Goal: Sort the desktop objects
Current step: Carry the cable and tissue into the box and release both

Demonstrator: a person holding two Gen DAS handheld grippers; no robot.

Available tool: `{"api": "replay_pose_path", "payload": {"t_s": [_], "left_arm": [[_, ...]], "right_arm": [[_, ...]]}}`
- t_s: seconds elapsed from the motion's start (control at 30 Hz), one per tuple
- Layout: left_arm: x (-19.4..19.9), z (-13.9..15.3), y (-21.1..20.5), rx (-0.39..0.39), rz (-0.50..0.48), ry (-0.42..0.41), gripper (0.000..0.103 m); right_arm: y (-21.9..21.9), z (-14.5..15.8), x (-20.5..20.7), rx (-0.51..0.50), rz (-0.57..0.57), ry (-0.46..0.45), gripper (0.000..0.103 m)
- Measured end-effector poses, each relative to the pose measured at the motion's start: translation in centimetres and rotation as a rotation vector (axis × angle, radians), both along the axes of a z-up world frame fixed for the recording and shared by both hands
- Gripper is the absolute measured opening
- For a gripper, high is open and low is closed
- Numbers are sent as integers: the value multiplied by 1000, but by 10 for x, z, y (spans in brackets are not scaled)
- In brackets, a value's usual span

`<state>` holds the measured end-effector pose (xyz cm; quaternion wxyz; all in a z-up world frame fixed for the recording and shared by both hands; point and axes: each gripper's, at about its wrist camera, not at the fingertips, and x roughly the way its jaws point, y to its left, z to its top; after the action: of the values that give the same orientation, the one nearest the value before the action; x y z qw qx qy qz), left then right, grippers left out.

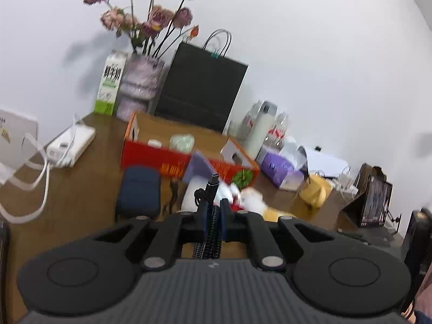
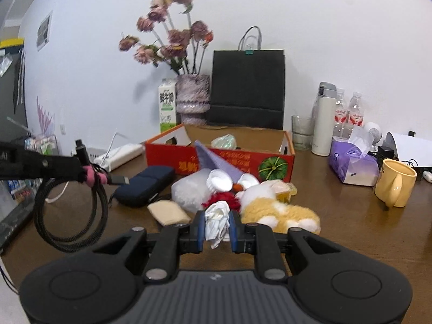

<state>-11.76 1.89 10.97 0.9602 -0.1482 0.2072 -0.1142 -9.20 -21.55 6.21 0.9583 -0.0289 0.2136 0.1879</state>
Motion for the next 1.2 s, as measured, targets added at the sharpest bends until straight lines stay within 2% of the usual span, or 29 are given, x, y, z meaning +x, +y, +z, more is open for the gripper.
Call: {"api": "replay_pose_path", "payload": {"t_s": [0.13, 0.33, 0.5, 0.6, 0.67, 0.8, 0.87, 0.97, 1.03, 1.1, 1.17, 1.2], "left_arm": [[33, 23, 9, -20, -30, -32, 10], [84, 63, 37, -25, 12, -97, 10], [140, 87, 42, 87, 37, -92, 10], [191, 90, 35, 175, 60, -28, 10], [226, 86, 33, 206, 81, 27, 10], [299, 70, 32, 190, 62, 103, 8], [336, 56, 29, 209, 106, 165, 7], [381, 28, 30, 243, 181, 265, 7], [394, 15, 34, 255, 198, 275, 7], [405, 6, 40, 222, 159, 278, 7], [421, -1, 41, 204, 74, 274, 7], [429, -5, 41, 227, 104, 290, 8]], "right_arm": [[-11, 12, 25, 47, -19, 11, 17], [-18, 49, 62, 38, -39, -94, 17], [-26, 79, 109, 70, -52, -125, 17], [-24, 92, 146, 74, -32, -138, 17], [-20, 99, 174, 60, -23, -134, 17], [-4, 107, 253, 40, 25, -42, 17], [11, 101, 299, 29, 71, 52, 17], [40, 78, 369, -20, 115, 188, 17], [56, 62, 400, -77, 105, 211, 17], [67, 41, 430, -92, 95, 268, 17], [75, 24, 452, -58, 127, 328, 17], [81, 16, 462, -45, 143, 365, 19]]}}
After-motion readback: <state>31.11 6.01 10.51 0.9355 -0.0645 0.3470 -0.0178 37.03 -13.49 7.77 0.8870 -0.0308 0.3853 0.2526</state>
